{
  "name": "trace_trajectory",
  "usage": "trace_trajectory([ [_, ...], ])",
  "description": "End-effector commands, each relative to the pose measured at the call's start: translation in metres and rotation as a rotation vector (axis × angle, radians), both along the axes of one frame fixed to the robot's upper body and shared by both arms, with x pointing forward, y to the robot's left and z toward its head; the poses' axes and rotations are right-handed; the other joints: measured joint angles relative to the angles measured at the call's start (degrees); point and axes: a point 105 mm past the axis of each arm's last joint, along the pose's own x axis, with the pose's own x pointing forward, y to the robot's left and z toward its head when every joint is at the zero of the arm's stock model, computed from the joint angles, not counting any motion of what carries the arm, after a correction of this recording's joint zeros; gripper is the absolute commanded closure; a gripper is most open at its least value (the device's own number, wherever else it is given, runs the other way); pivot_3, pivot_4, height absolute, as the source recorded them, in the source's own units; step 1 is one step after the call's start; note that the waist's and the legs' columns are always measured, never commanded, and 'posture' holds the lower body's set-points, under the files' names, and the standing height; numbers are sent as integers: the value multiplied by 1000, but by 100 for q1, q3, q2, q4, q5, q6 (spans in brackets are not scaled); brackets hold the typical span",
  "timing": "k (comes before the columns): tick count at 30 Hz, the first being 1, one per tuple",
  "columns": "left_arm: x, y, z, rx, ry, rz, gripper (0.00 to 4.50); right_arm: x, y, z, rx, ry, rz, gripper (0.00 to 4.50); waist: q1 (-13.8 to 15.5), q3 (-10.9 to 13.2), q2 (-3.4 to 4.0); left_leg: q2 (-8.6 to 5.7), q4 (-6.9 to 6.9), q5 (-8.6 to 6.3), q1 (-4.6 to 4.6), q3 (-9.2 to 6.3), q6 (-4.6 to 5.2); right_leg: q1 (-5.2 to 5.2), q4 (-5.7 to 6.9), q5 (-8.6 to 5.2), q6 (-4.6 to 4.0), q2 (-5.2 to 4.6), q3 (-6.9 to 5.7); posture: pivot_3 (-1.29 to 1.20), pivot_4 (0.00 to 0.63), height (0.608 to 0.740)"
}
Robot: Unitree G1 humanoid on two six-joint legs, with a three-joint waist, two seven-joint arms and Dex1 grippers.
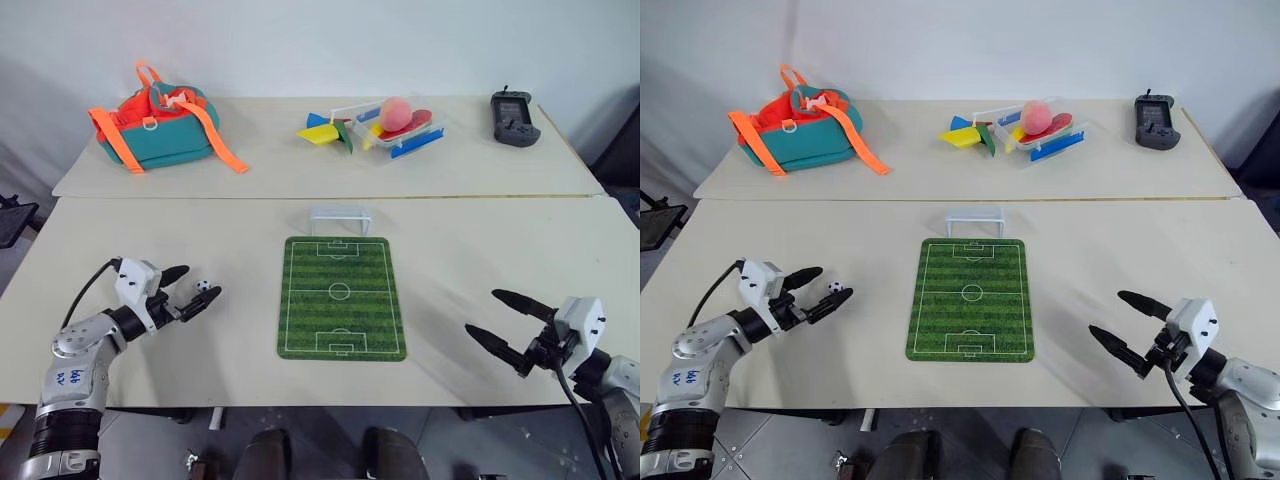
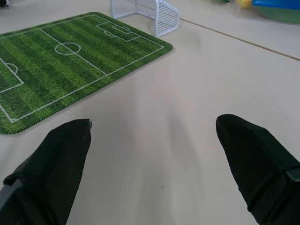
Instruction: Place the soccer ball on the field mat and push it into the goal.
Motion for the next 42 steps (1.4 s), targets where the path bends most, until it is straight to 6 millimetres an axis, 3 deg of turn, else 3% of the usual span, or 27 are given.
trace_trajectory([
  [1, 2, -1, -1, 23, 9, -39, 23, -5, -4, 11, -10, -49, -37, 0, 6, 0, 0, 0, 0, -2, 2, 1, 1, 1, 0, 0, 0, 0, 1, 0, 150, 740],
  [2, 3, -1, -3, 31, 11, -46, 23, -5, -5, 11, -8, -50, -50, 0, 9, 0, 0, 0, 1, -3, 2, 4, 3, 1, -1, 0, 0, 0, 3, 0, 150, 740],
  [5, 8, 2, -3, 68, -10, -41, 626, -6, -6, 11, -5, -50, -62, 0, 44, 0, 0, 0, 12, -6, 6, 10, 7, 1, -16, 0, 1, -1, 12, 0, 150, 740],
  [15, 7, -3, 8, 78, -48, -96, 3647, 0, -7, 14, -4, -55, -76, 0, 86, 0, 0, 4, 11, -19, 13, 31, 26, -5, -20, 1, 2, 2, 38, 0, 150, 740],
  [23, -18, -70, 32, 36, -69, -374, 3646, 4, -5, 21, -6, -46, -12, 0, 114, 1, -1, 4, 16, -24, 11, 46, 20, -8, -5, 6, 12, 4, 57, 0, 150, 740],
  [30, -33, -136, 45, 42, -117, -591, 3646, -8, 2, 24, -58, -3, 141, 0, 120, 1, -2, 3, 21, -25, 10, 49, 21, -7, -10, 7, 13, 5, 61, 0, 150, 740],
  [33, -41, -171, 38, 59, -117, -732, 3646, -8, 0, 26, -80, 1, 161, 0, 123, 1, -2, 3, 25, -25, 11, 52, 21, -6, -35, 7, 13, 6, 64, 0, 150, 740],
  [39, -42, -206, 15, 117, -93, -830, 3646, -9, 3, 24, -62, 4, 137, 0, 127, 2, -2, 4, 29, -25, 12, 53, 20, -4, -38, 8, 15, 9, 66, 0, 150, 740],
  [42, -46, -212, 8, 136, -96, -862, 3646, -14, 2, 22, -56, 15, 120, 0, 133, 2, -2, 4, 29, -26, 8, 54, 21, -4, -46, 9, 16, 9, 65, 0, 150, 740],
])
